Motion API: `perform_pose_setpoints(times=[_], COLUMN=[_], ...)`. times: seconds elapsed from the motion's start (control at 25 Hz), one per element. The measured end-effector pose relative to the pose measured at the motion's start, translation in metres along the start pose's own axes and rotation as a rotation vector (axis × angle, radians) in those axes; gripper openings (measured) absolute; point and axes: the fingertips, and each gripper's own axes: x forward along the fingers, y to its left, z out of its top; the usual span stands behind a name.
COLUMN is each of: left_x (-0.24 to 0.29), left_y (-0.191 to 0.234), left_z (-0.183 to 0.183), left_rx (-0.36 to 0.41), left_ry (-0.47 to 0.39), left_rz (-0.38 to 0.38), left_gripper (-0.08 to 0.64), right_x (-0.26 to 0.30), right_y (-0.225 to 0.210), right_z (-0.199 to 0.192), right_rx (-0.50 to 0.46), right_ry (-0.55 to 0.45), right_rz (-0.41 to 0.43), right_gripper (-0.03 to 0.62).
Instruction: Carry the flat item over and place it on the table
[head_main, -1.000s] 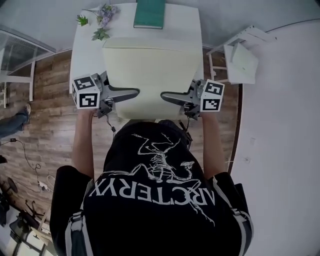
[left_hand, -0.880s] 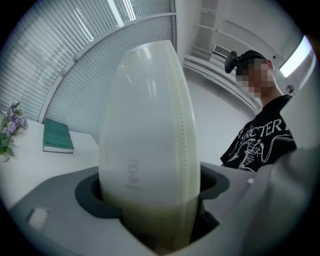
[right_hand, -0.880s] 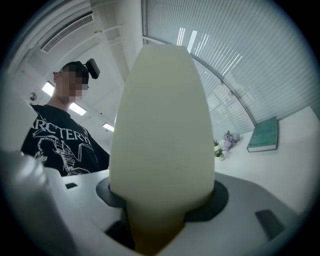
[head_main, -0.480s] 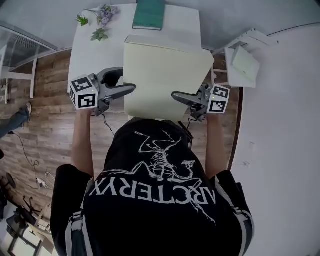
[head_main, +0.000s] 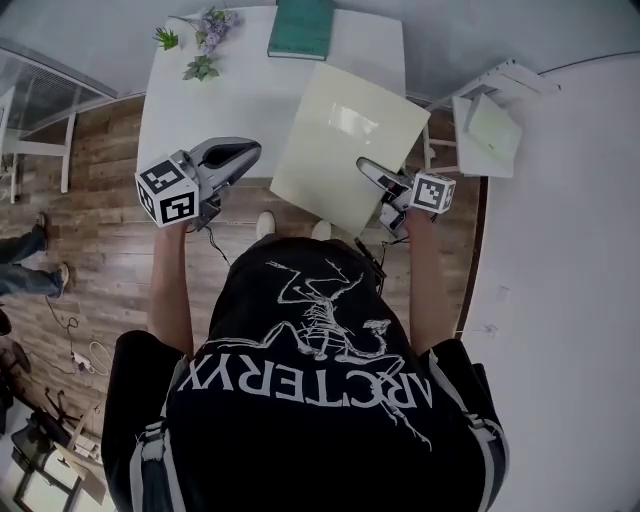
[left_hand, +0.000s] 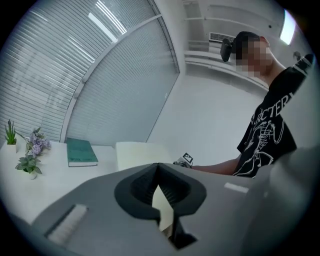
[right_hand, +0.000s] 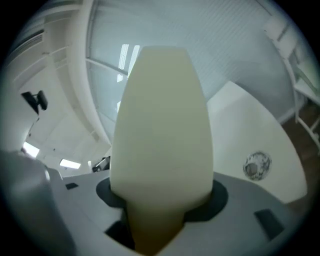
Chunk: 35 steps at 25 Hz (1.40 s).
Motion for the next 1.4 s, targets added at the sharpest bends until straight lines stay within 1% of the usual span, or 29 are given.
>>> perform_pose_setpoints(times=[0.12, 0.2, 0.32, 0.4, 0.44, 0.6, 0.76, 0.88, 0.92, 0.96, 1.0, 1.04, 1.08, 1.12, 1.16, 1.24, 1.32, 1.4], left_x=[0.007, 0.009, 0.008, 0.006, 0.006, 0.005, 0.006, 0.006, 0.006, 0.006, 0.006, 0.007, 0.007, 0.008, 0.009, 0.011, 0.011, 0.011], left_y=[-0.005, -0.008, -0.007, -0.006, -0.007, -0.005, -0.007, -0.007, -0.006, -0.005, -0.004, -0.004, -0.005, -0.005, -0.006, -0.005, -0.004, -0.001], left_z=[-0.003, -0.003, -0.001, -0.002, -0.002, -0.002, -0.004, -0.004, -0.004, -0.003, -0.002, -0.002, -0.002, -0.002, -0.002, -0.002, -0.002, -0.001], left_rx=[0.006, 0.013, 0.012, 0.004, 0.003, 0.008, 0.005, 0.009, 0.011, 0.011, 0.012, 0.012, 0.011, 0.012, 0.012, 0.013, 0.013, 0.016], left_ry=[0.003, 0.007, -0.002, -0.008, -0.007, -0.002, -0.004, 0.001, 0.0, -0.002, -0.004, -0.007, -0.009, -0.009, -0.009, -0.008, -0.01, -0.016], left_rz=[-0.02, -0.025, -0.02, -0.016, -0.016, -0.012, -0.021, -0.027, -0.028, -0.028, -0.028, -0.028, -0.029, -0.031, -0.032, -0.035, -0.032, -0.021], left_gripper=[0.009, 0.009, 0.009, 0.009, 0.009, 0.009, 0.009, 0.009, 0.009, 0.009, 0.009, 0.009, 0.009, 0.01, 0.009, 0.009, 0.009, 0.01], right_x=[0.028, 0.045, 0.068, 0.076, 0.078, 0.076, 0.067, 0.061, 0.058, 0.054, 0.049, 0.047, 0.047, 0.049, 0.05, 0.052, 0.052, 0.055], right_y=[-0.038, -0.056, -0.073, -0.081, -0.086, -0.101, -0.123, -0.133, -0.137, -0.142, -0.145, -0.145, -0.141, -0.136, -0.131, -0.119, -0.101, -0.071], right_z=[-0.018, -0.028, -0.036, -0.038, -0.038, -0.033, -0.032, -0.028, -0.026, -0.023, -0.019, -0.014, -0.009, -0.004, 0.0, 0.01, 0.021, 0.035], right_rx=[0.217, 0.322, 0.422, 0.443, 0.434, 0.362, 0.316, 0.272, 0.237, 0.173, 0.079, -0.024, -0.106, -0.154, -0.177, -0.222, -0.3, -0.389], right_ry=[-0.028, -0.027, -0.023, -0.029, -0.03, -0.016, 0.002, 0.007, 0.014, 0.032, 0.059, 0.088, 0.106, 0.106, 0.091, 0.049, 0.012, -0.039], right_rz=[-0.077, -0.122, -0.176, -0.217, -0.244, -0.353, -0.5, -0.603, -0.658, -0.731, -0.81, -0.87, -0.896, -0.895, -0.88, -0.842, -0.806, -0.735], right_gripper=[0.281, 0.281, 0.281, 0.282, 0.29, 0.33, 0.376, 0.393, 0.399, 0.402, 0.399, 0.4, 0.399, 0.399, 0.399, 0.397, 0.398, 0.397])
